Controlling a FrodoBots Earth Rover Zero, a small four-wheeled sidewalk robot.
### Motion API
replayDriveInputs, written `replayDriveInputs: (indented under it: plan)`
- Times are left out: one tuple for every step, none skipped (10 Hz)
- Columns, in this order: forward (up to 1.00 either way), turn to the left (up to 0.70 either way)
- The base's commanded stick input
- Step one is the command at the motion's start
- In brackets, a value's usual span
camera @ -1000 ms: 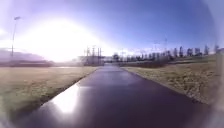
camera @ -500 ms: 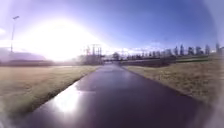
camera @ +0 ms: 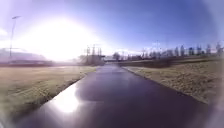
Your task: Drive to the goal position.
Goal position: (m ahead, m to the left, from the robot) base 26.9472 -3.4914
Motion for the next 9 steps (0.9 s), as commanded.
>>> replayDriveInputs:
  plan:
    - [1.0,0.02]
    - [1.0,0.05]
    - [1.0,0.09]
    - [1.0,0.14]
    - [1.0,0.13]
    - [1.0,0.09]
    - [1.0,0.03]
    - [1.0,0.0]
    - [1.0,0.0]
